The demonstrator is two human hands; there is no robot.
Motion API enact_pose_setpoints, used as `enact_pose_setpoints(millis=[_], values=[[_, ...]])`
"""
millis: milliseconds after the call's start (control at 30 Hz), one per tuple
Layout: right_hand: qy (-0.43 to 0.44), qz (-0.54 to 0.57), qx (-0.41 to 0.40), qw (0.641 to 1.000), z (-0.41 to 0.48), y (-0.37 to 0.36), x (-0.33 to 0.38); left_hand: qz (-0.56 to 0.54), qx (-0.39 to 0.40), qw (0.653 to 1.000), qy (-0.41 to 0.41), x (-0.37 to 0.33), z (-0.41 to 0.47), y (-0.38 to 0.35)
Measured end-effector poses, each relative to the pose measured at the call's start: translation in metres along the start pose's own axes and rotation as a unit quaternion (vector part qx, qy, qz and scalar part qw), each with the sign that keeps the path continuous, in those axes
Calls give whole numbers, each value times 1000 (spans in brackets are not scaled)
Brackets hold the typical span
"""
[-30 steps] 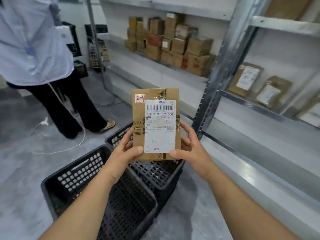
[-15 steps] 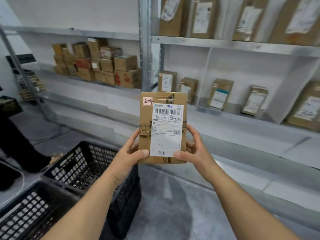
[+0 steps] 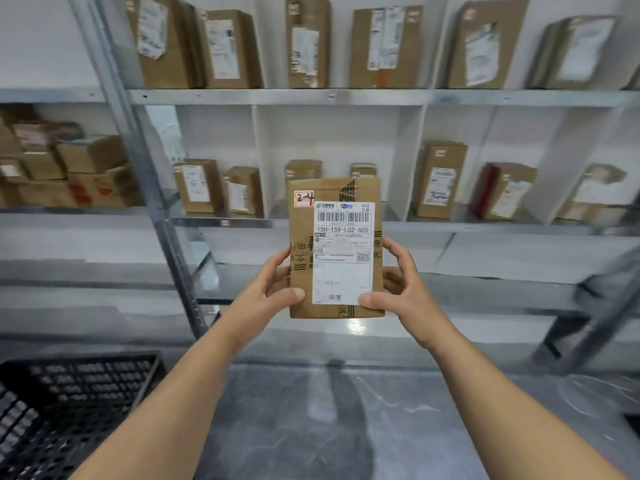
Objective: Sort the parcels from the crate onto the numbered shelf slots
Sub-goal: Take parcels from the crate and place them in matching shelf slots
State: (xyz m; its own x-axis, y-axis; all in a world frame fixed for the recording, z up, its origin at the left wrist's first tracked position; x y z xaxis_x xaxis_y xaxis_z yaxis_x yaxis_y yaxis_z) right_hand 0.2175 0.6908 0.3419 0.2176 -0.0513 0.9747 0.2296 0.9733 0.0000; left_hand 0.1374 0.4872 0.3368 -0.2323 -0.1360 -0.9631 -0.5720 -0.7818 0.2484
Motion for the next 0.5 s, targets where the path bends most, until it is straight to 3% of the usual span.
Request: enact_pose_setpoints(millis=[233,500], values=[[20,-21,-131,991,-28,113,9,157,24,986,-49,-22,66,-68],[27,-60,-248,967,-48,214,14,339,69,925,-157,-36,147,-160]])
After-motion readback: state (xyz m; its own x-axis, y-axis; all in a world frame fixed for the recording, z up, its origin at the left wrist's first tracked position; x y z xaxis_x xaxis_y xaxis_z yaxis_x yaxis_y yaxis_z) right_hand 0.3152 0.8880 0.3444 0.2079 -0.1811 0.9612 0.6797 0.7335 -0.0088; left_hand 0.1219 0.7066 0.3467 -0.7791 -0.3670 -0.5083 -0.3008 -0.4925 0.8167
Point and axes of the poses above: each hand's wrist, its own z-axis towards the middle knuckle, its own y-axis out of the back of the hand, x = y × z, the point moved 6 cm from there along z, towards the middle knuckle, and after that the axes turned 4 degrees about z, right-handed, at the moved point
